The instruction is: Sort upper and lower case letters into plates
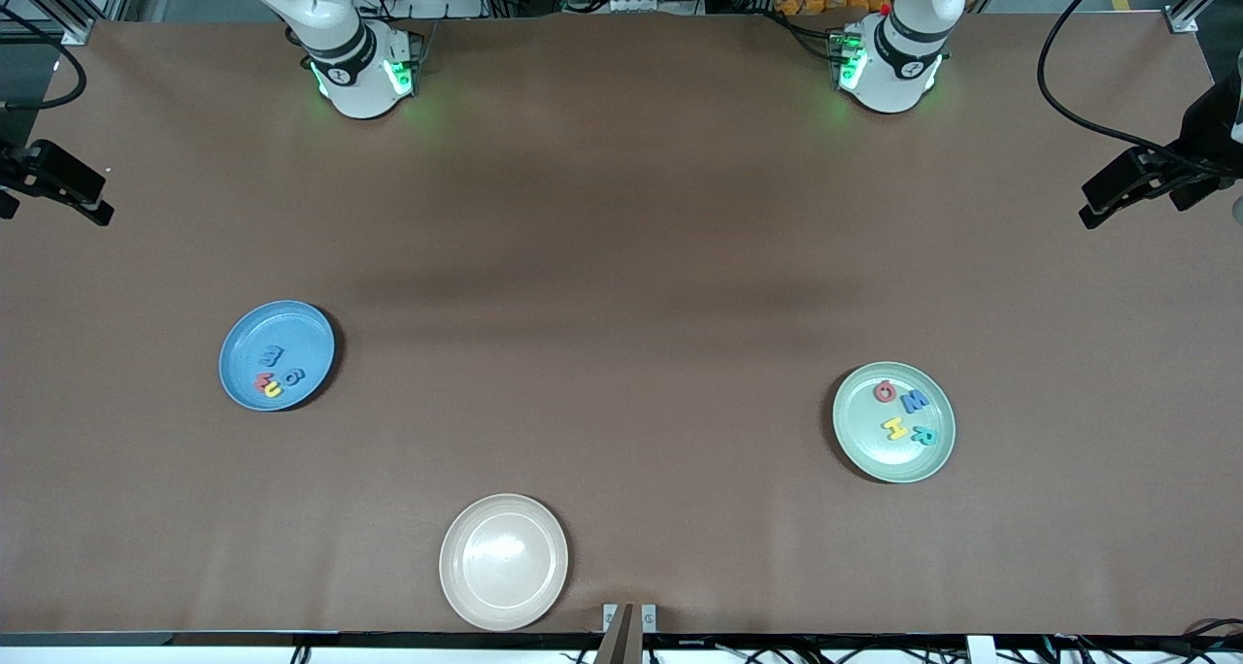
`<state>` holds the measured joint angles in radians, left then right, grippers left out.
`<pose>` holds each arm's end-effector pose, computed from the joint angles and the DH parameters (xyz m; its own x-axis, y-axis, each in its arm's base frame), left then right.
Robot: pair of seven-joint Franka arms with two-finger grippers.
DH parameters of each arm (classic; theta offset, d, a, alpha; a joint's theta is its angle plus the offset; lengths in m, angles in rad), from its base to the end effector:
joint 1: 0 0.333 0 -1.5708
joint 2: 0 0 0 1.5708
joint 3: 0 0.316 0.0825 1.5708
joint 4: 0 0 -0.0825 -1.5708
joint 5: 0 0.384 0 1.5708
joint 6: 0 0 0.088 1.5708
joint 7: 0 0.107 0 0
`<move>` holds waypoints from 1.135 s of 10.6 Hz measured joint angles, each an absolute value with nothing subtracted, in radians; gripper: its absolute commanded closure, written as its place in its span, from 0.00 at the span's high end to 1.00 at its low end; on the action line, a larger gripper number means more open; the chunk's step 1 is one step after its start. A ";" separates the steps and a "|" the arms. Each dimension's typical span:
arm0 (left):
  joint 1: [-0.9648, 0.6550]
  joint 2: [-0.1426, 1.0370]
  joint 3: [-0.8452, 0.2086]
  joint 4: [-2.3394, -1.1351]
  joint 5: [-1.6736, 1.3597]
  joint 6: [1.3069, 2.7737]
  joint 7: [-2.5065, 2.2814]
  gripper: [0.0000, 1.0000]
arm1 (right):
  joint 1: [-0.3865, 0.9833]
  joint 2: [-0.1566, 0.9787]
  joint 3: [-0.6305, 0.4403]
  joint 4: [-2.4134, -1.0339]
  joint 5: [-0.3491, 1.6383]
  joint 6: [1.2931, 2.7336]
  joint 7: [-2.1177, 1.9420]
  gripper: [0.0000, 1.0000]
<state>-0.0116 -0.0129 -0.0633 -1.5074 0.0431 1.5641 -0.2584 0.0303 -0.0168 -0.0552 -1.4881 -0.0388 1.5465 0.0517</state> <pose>0.5490 -0.0368 0.6610 0.9800 0.1827 0.0784 0.1851 -0.9824 -0.0246 0.5466 -0.0182 0.6706 0.9940 -0.0774 0.0770 -0.0802 -0.9962 0.0337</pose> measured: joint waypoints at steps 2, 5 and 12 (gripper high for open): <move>-0.012 -0.013 -0.077 -1.507 0.043 1.564 -0.203 1.00 | 0.030 -0.017 -0.055 -1.488 -0.039 1.547 0.052 1.00; -0.012 -0.013 -0.084 -1.509 0.043 1.564 -0.101 1.00 | 0.030 -0.017 -0.055 -1.488 -0.039 1.547 0.052 1.00; -0.018 -0.013 -0.093 -1.520 0.021 1.564 -0.059 1.00 | 0.030 -0.017 -0.055 -1.488 -0.039 1.547 0.052 1.00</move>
<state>-0.0178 -0.0130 -0.0931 -1.5204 0.0214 1.5640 -0.0590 0.0303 -0.0167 -0.0546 -1.4879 -0.0388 1.5465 0.0517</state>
